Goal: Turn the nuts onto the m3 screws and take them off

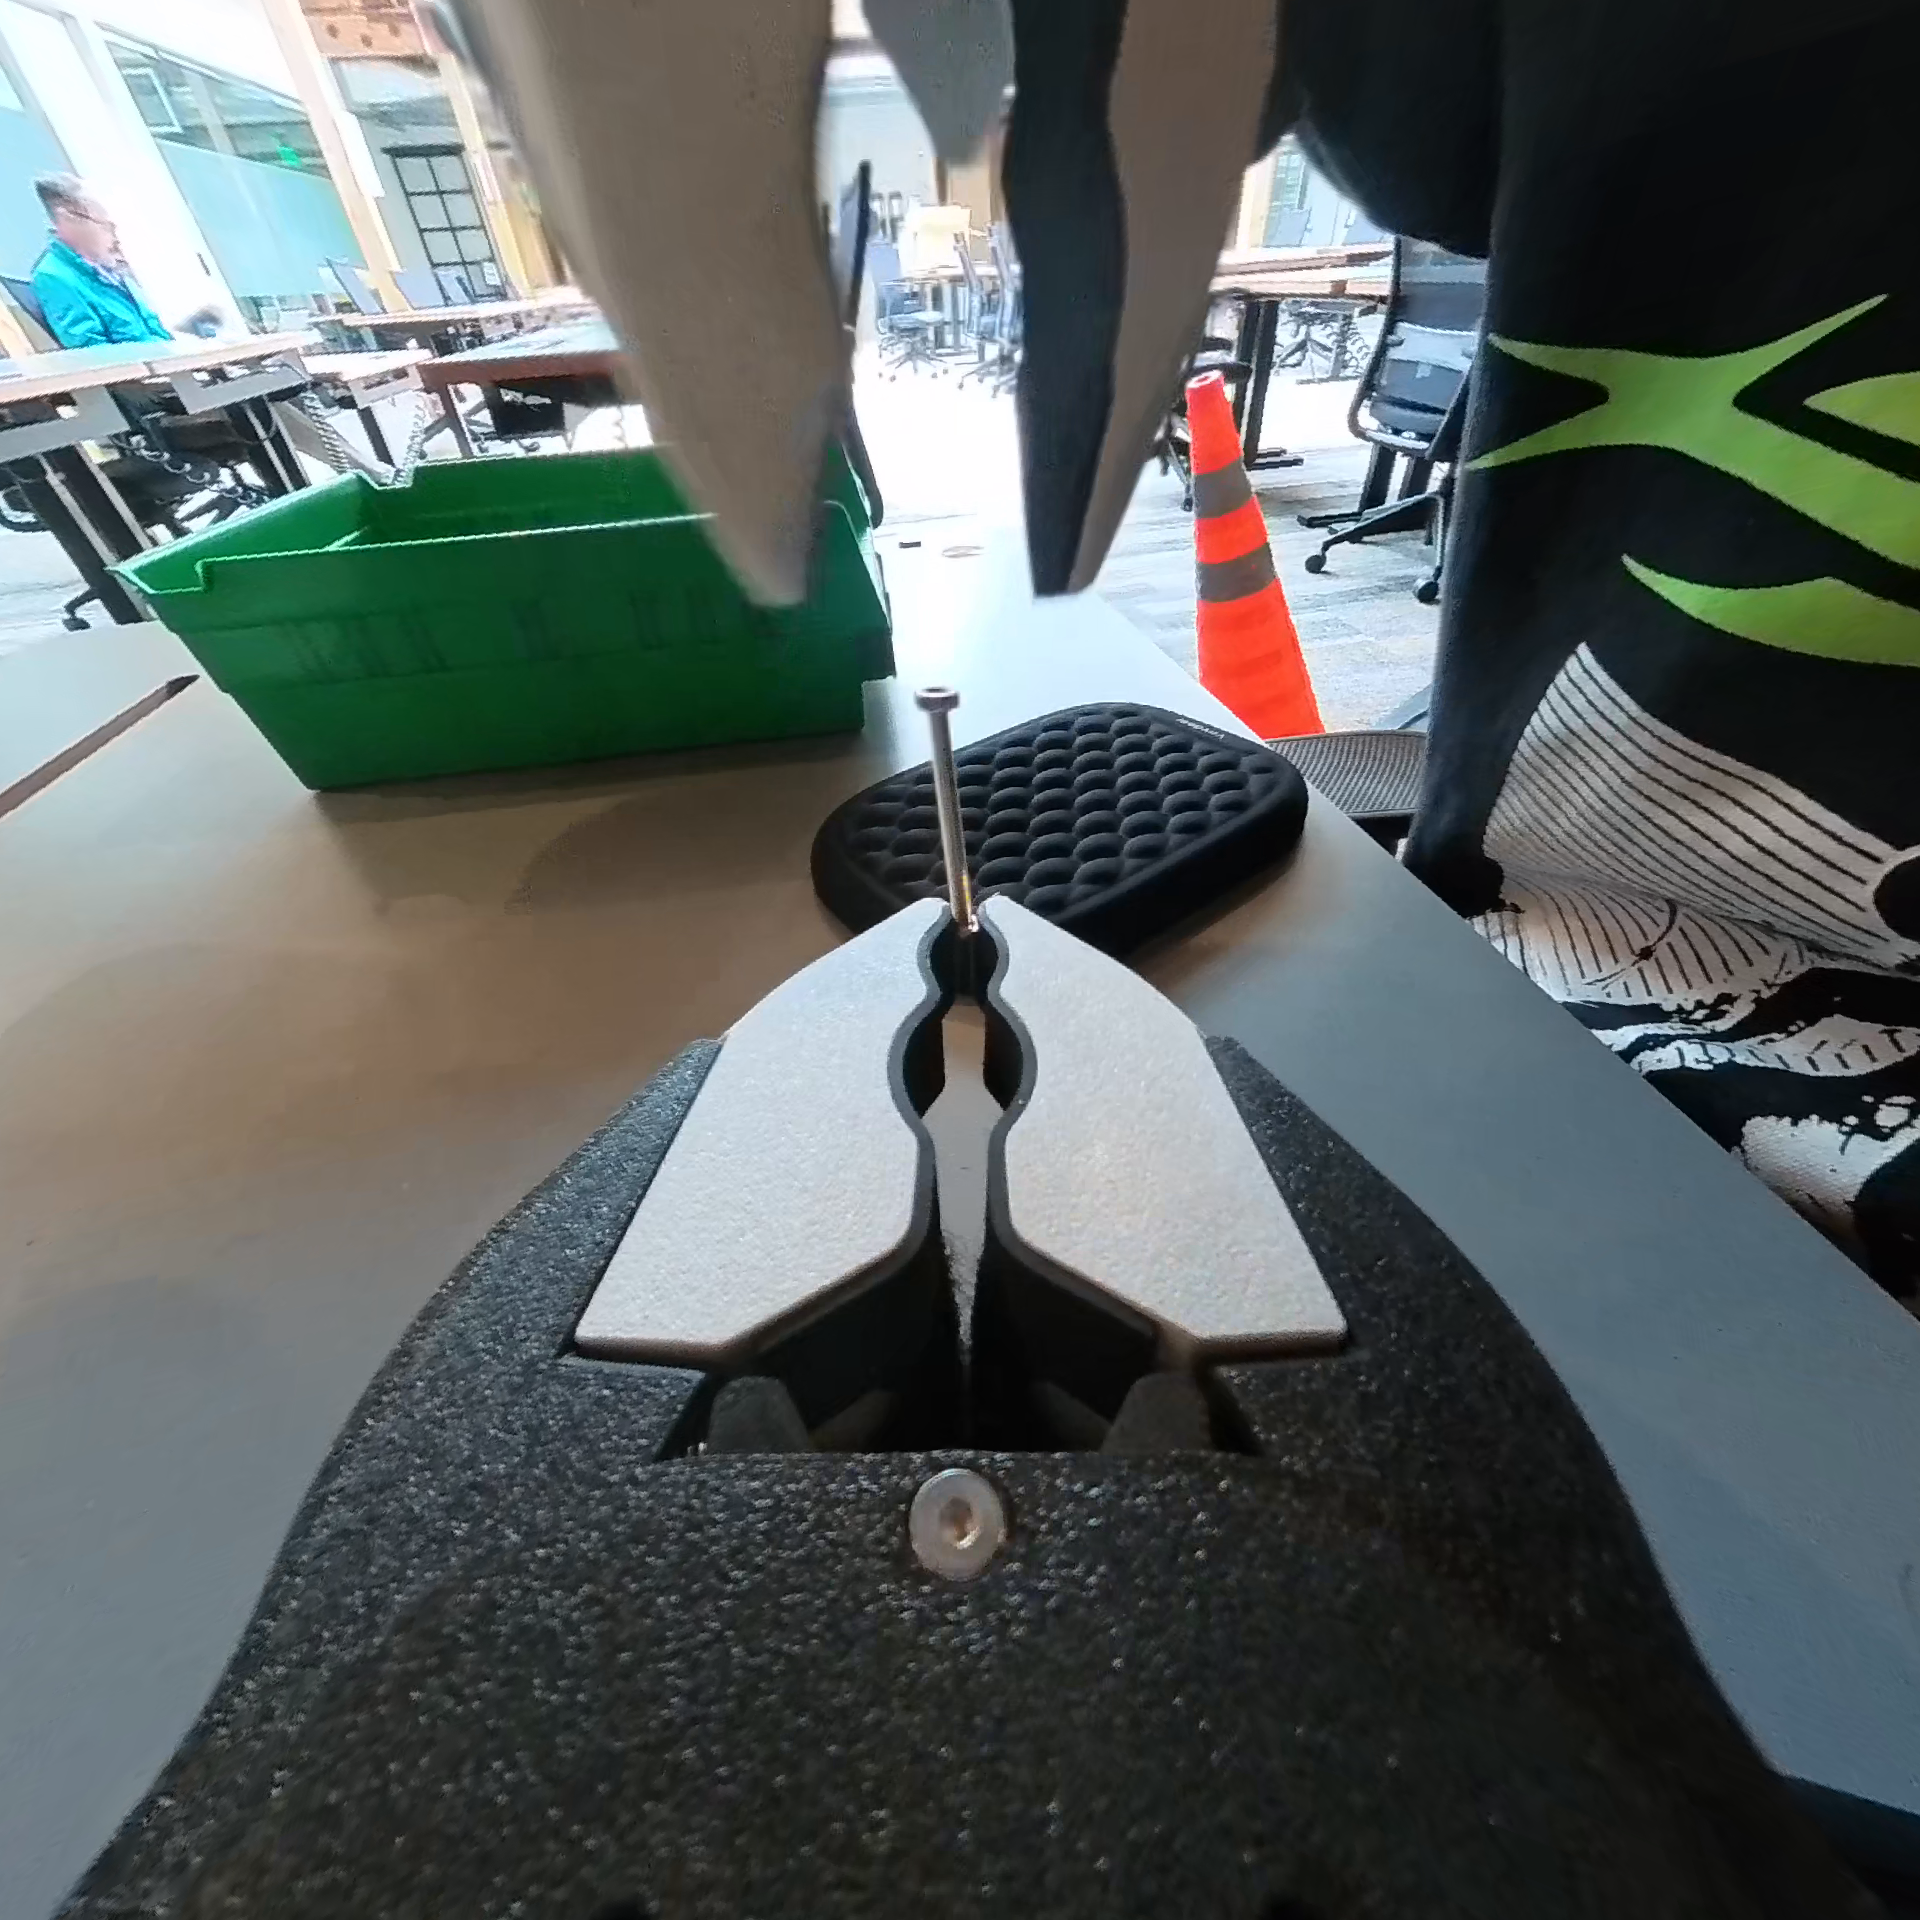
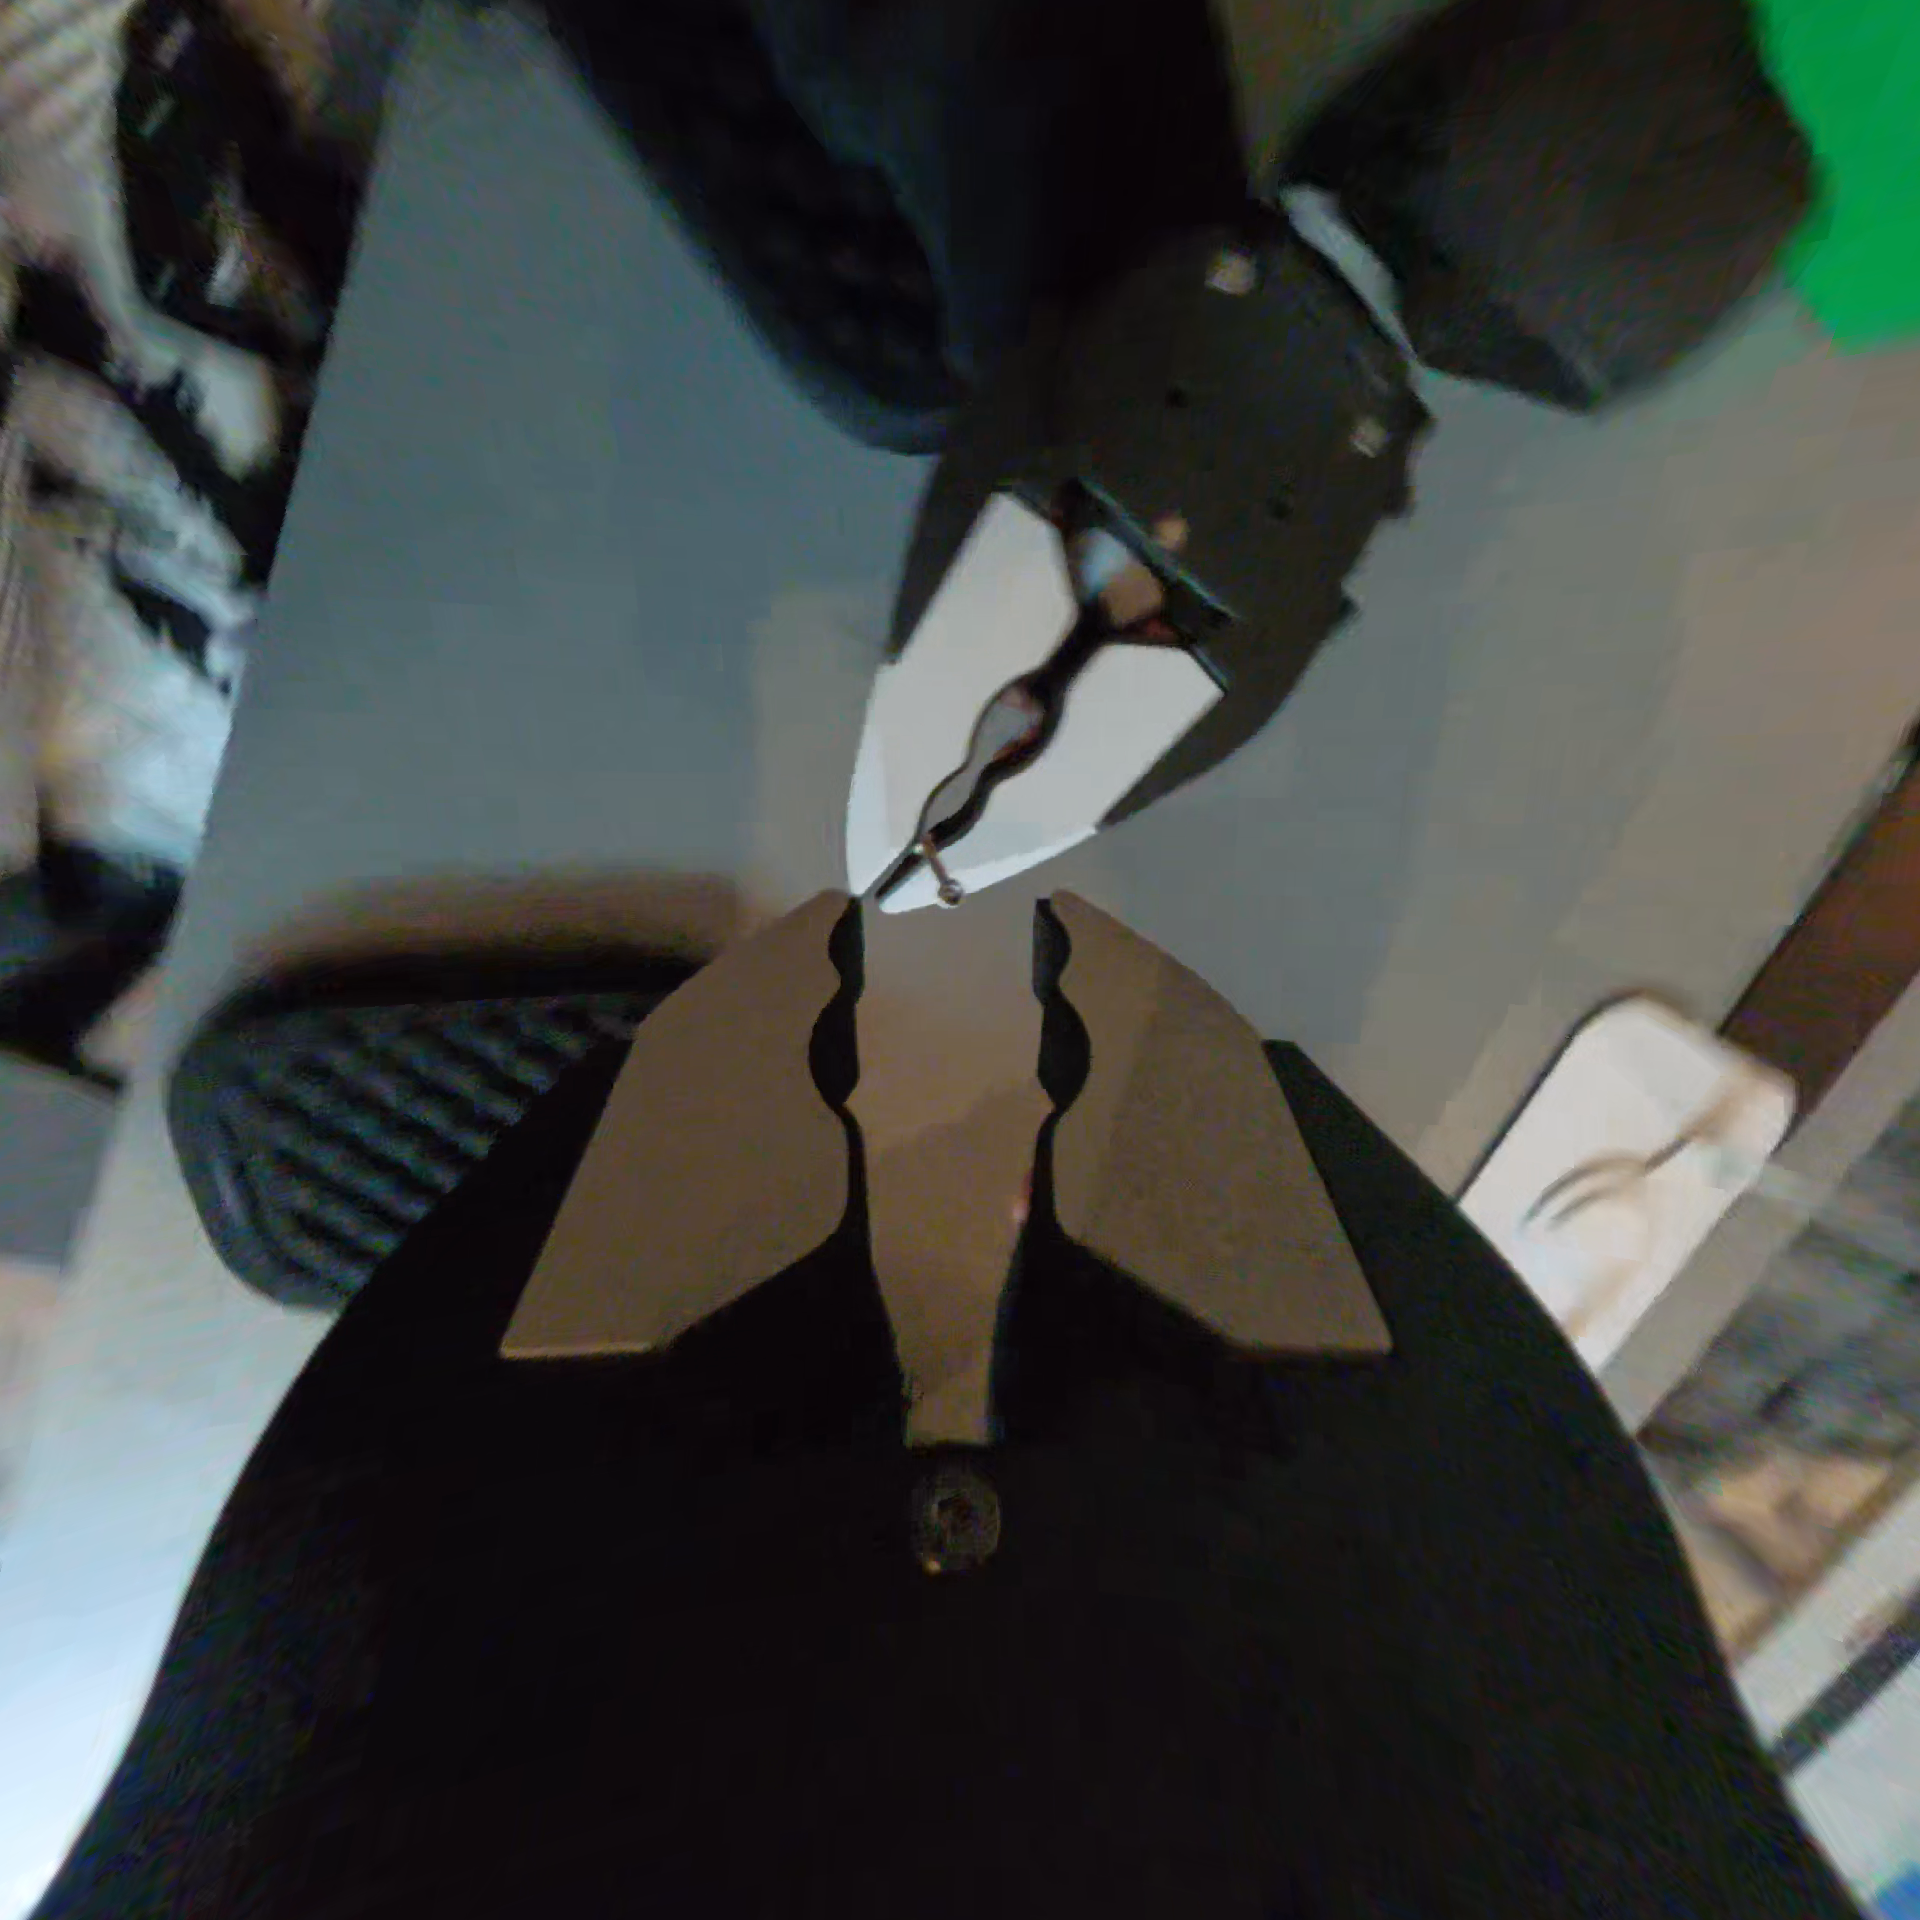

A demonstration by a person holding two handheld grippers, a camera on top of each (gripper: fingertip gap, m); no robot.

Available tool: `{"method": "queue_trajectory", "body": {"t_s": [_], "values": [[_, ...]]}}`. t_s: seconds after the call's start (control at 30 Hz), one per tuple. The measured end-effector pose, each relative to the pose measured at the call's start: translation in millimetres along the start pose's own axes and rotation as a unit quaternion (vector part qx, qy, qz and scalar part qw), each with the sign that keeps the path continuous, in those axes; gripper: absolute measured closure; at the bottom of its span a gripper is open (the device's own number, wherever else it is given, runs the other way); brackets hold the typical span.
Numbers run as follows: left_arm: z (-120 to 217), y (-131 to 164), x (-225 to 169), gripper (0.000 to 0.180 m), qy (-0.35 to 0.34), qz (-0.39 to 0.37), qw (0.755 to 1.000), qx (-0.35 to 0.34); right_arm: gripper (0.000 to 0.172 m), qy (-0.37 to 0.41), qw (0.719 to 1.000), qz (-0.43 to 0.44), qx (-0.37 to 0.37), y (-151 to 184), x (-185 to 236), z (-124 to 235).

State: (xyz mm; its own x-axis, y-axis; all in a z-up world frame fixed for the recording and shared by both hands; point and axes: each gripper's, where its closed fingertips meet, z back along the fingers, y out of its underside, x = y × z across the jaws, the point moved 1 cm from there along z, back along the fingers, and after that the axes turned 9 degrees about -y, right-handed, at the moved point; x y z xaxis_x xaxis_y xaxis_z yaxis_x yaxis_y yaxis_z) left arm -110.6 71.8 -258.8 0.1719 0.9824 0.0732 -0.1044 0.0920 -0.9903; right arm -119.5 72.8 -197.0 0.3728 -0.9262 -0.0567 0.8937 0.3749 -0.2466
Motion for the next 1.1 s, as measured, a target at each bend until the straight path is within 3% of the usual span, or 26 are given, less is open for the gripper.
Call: {"method": "queue_trajectory", "body": {"t_s": [0.13,0.47,0.57,0.67,0.8,0.87,0.97,1.1], "values": [[1,-1,0,0.18,0.004,0.002,1.0,-0.003,0.146,-0.059,0.991,0.119,0.035,2,5,-7],[1,0,-1,0.18,0.007,0.0,1.0,-0.002,0.165,-0.078,0.986,0.143,0.032,3,-4,-15],[1,-1,0,0.18,0.002,0.004,1.0,-0.005,0.167,-0.061,0.995,0.079,0.023,4,-7,-14],[2,-2,3,0.18,-0.006,0.008,1.0,-0.008,0.167,-0.037,0.998,-0.05,0.011,4,-8,-13],[1,-2,4,0.18,-0.011,0.007,1.0,-0.007,0.167,0.007,0.964,-0.267,-0.001,7,-8,-13],[1,-2,3,0.18,-0.011,0.005,1.0,-0.007,0.167,0.024,0.953,-0.301,-0.009,8,-7,-12],[1,-1,2,0.18,-0.007,0.002,1.0,-0.005,0.151,0.028,0.963,-0.268,-0.011,6,-8,-9],[1,-1,0,0.18,-0.001,0.001,1.0,-0.006,0.144,0.002,0.997,-0.074,-0.012,-3,-8,1]]}}
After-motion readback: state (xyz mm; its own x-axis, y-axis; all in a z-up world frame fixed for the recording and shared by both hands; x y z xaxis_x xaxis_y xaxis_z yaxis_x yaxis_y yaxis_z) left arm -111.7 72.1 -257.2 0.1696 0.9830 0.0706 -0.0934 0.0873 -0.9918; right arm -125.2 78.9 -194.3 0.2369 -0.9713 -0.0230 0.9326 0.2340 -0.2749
